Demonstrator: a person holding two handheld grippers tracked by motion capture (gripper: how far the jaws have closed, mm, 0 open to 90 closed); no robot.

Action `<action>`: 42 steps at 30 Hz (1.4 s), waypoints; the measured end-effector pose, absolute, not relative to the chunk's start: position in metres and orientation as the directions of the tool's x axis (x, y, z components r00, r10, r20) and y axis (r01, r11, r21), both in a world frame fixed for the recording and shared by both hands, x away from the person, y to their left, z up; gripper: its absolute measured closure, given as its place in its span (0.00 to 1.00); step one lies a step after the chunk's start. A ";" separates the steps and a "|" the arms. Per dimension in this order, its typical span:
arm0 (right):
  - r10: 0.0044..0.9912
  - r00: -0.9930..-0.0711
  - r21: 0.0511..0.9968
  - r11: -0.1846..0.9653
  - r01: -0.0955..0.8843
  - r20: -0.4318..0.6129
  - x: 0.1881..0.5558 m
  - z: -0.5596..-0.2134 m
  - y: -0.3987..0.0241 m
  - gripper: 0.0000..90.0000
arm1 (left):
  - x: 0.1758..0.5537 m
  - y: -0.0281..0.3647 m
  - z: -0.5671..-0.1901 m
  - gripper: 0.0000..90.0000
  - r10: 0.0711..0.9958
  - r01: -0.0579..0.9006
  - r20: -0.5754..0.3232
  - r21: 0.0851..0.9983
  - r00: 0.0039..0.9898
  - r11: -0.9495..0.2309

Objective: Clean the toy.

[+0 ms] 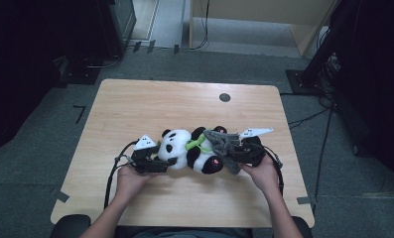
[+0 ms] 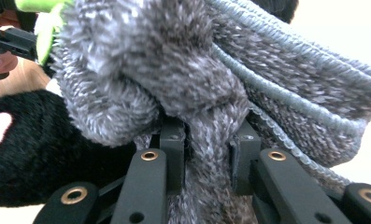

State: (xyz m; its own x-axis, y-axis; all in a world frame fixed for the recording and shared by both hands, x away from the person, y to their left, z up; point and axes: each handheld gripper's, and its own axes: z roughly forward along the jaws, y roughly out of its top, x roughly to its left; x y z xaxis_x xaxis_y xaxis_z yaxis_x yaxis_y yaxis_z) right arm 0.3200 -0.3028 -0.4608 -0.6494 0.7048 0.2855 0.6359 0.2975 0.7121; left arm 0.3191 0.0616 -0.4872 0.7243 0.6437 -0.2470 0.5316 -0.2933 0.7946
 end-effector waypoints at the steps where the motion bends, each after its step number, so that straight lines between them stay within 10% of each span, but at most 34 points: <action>1: 0.705 -0.648 0.711 0.295 0.639 0.290 0.320 -0.462 -0.304 0.82 | 0.319 0.062 -0.487 0.24 0.642 0.530 -0.246 0.795 0.726 -0.294; 26: 0.848 -0.419 0.668 0.108 0.736 0.325 0.332 -0.465 -0.360 0.86 | 0.321 0.062 -0.488 0.24 0.634 0.513 -0.234 0.804 0.737 -0.301; 42: 0.716 -0.667 0.820 0.244 0.517 0.207 0.320 -0.397 -0.284 0.86 | 0.317 0.062 -0.490 0.23 0.641 0.499 -0.219 0.815 0.736 -0.294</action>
State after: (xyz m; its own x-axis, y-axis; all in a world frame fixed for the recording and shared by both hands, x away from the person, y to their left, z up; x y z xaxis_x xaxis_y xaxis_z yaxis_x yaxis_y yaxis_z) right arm 0.3201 -0.2838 -0.3968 -0.6667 0.7160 0.2067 0.5168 0.2444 0.8205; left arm 0.3171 0.0616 -0.4900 0.7355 0.6412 -0.2189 0.4989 -0.2939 0.8153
